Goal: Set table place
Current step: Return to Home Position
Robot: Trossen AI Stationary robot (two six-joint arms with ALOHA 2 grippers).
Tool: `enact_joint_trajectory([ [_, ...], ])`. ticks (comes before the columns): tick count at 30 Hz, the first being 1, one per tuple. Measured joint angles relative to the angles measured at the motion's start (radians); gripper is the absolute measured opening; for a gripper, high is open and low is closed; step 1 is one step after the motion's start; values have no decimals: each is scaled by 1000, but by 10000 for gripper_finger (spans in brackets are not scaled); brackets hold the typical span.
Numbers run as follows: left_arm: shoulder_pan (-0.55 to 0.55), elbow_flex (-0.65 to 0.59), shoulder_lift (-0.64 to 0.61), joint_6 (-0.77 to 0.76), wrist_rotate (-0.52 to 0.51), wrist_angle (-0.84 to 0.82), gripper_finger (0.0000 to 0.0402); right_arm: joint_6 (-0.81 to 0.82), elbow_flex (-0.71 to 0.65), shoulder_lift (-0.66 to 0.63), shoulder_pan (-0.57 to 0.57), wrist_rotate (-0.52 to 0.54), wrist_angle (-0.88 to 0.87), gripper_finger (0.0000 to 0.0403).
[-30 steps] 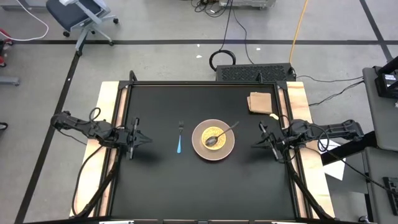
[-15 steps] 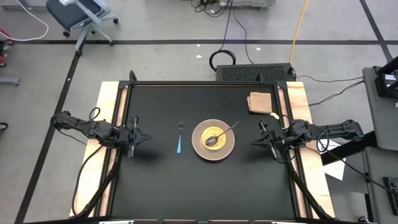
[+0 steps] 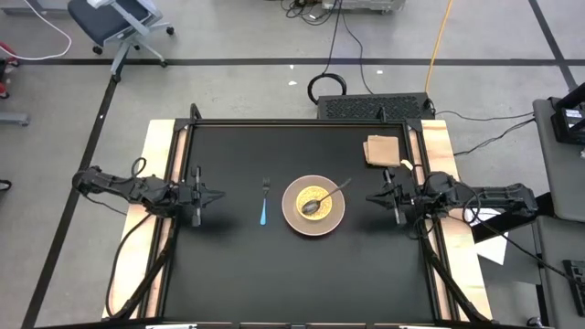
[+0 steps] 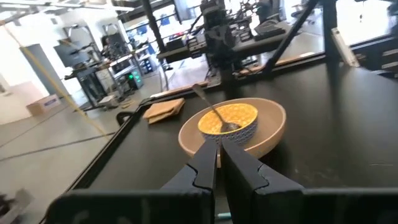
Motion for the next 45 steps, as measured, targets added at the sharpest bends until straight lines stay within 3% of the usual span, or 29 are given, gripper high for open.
enact_joint_trajectory([
  [12,87,0,0,-45,63,-10,28,31,-2,0,-27,-105,-15,0],
  [45,91,0,2,-138,81,-46,28,50,-2,0,-27,-105,-37,0],
])
